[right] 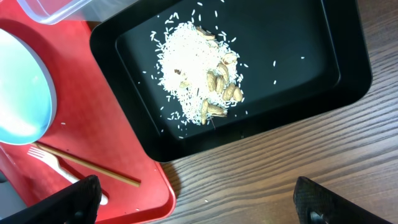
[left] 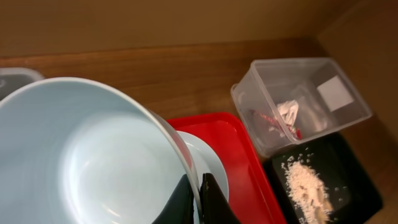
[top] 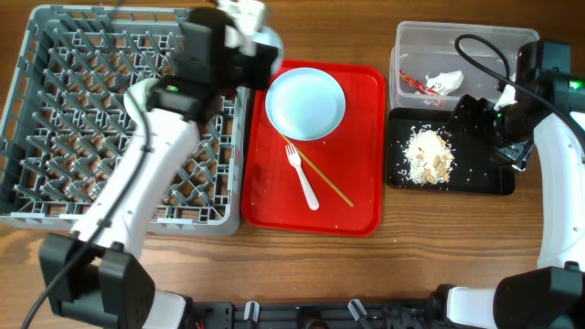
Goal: Sort waste into correct bins and load items into the dishwasher rack
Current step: 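Carry the light-blue bowl into the dish rack and release, then lower the left gripper onto the white fork and grasp it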
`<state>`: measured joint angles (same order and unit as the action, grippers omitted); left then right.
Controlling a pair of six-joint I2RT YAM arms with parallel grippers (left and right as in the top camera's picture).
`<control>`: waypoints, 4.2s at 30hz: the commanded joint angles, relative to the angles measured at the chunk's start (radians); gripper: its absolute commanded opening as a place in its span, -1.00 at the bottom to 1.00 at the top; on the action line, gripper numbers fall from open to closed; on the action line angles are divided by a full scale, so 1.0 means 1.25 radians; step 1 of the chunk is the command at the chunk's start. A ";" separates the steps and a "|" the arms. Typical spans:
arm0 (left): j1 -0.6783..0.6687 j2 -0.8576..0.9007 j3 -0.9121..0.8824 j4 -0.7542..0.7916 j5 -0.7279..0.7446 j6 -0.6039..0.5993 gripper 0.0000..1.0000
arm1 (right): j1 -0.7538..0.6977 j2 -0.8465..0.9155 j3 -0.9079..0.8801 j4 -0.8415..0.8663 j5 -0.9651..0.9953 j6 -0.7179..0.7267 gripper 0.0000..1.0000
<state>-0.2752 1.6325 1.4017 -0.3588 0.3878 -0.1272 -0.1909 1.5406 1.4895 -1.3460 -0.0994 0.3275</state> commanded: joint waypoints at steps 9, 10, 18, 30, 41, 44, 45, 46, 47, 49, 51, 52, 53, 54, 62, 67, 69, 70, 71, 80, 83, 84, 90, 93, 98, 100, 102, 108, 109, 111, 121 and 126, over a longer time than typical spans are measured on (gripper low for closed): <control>0.336 0.212 0.004 0.215 0.656 -0.207 -0.92 | 0.000 -0.005 0.013 -0.001 0.011 -0.011 1.00; 0.347 0.233 0.004 0.229 0.656 -0.227 -0.92 | 0.000 -0.005 0.013 -0.001 0.011 -0.011 0.99; 0.392 0.341 0.004 0.387 0.689 -0.366 -0.92 | 0.000 -0.005 0.013 -0.001 0.011 -0.010 0.97; 0.393 0.343 0.004 0.410 0.681 -0.392 -0.92 | 0.000 -0.005 0.013 -0.004 0.008 -0.010 1.00; 0.395 0.346 0.004 0.412 0.633 -0.389 -0.92 | 0.000 -0.005 0.013 -0.001 -0.004 -0.009 0.99; 0.395 0.346 0.004 0.452 0.678 -0.393 -0.92 | 0.000 -0.005 0.013 0.001 -0.004 -0.009 0.99; 0.395 0.346 0.004 0.456 0.680 -0.393 -0.92 | 0.000 -0.005 0.013 0.001 -0.004 -0.009 0.99; 0.395 0.346 0.004 0.456 0.680 -0.392 -0.92 | 0.000 -0.005 0.013 0.001 -0.004 -0.009 0.99; 0.395 0.346 0.004 0.457 0.680 -0.389 -0.92 | 0.000 -0.005 0.013 0.001 -0.004 -0.008 0.99; 0.395 0.346 0.004 0.461 0.679 -0.386 -0.92 | 0.000 -0.005 0.013 0.001 -0.004 -0.008 1.00; 0.392 0.346 0.004 0.462 0.680 -0.384 -0.92 | 0.000 -0.005 0.013 0.001 -0.004 -0.008 0.99; 0.389 0.346 0.004 0.465 0.680 -0.384 -0.92 | 0.000 -0.005 0.013 0.001 -0.004 -0.008 0.99; 0.382 0.346 0.004 0.468 0.680 -0.384 -0.92 | 0.000 -0.005 0.013 0.002 -0.004 -0.008 0.99; 0.378 0.346 0.004 0.470 0.680 -0.384 -0.92 | 0.000 -0.005 0.013 0.002 -0.004 -0.008 0.99; 0.374 0.362 0.004 0.469 0.633 -0.387 -0.92 | 0.000 -0.005 0.013 0.002 -0.004 -0.008 1.00; 0.394 0.410 0.004 0.463 0.631 -0.387 -0.92 | 0.000 -0.005 0.013 0.000 -0.004 -0.008 0.99; 0.415 0.413 0.004 0.464 0.631 -0.387 -0.89 | 0.000 -0.005 0.013 0.001 -0.004 -0.008 1.00; 0.425 0.412 0.004 0.469 0.631 -0.387 -0.83 | 0.000 -0.005 0.013 0.001 -0.004 -0.008 0.99; 0.439 0.411 0.004 0.470 0.632 -0.388 -0.59 | 0.000 -0.005 0.013 0.002 -0.004 -0.008 0.99; 0.566 0.351 0.004 0.470 0.679 -0.393 0.60 | 0.000 -0.005 0.013 0.001 -0.004 -0.008 1.00; 0.596 0.259 0.004 0.466 0.680 -0.393 0.99 | 0.000 -0.005 0.013 0.002 -0.004 -0.008 0.99; 0.596 0.235 0.004 0.457 0.679 -0.393 1.00 | 0.000 -0.005 0.013 0.002 -0.004 -0.008 0.99; 0.504 0.060 0.004 0.087 0.495 -0.264 1.00 | 0.000 -0.005 0.013 0.000 -0.004 -0.011 0.99; 0.387 -0.010 0.004 -0.164 0.179 -0.209 0.99 | 0.000 -0.005 0.013 -0.002 -0.004 -0.011 1.00; 0.162 -0.065 0.004 -0.382 -0.088 -0.209 1.00 | 0.000 -0.005 0.013 -0.002 -0.004 -0.011 0.99; 0.093 -0.067 0.004 -0.415 -0.096 -0.210 1.00 | 0.000 -0.005 0.013 -0.002 -0.004 -0.011 1.00; 0.031 -0.065 0.004 -0.446 -0.096 -0.209 1.00 | 0.000 -0.005 0.013 -0.001 -0.004 -0.011 1.00; -0.123 -0.039 0.004 -0.478 -0.215 -0.329 0.91 | 0.000 -0.005 0.013 -0.001 -0.004 -0.011 0.99; -0.152 -0.023 0.004 -0.482 -0.251 -0.358 0.90 | 0.000 -0.005 0.013 -0.001 -0.004 -0.011 0.99; -0.205 0.023 0.004 -0.483 -0.273 -0.373 0.81 | 0.000 -0.005 0.013 -0.002 -0.004 -0.013 0.99; -0.277 0.260 0.004 -0.522 -0.284 -0.513 0.72 | 0.000 -0.005 0.013 -0.007 -0.004 -0.031 0.99; -0.279 0.311 0.003 -0.509 -0.284 -0.515 0.79 | 0.000 -0.005 0.013 -0.008 -0.004 -0.031 1.00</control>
<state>-0.6201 1.9892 1.4090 -1.0061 0.0494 -0.7471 -0.1909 1.5406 1.4895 -1.3506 -0.1005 0.3084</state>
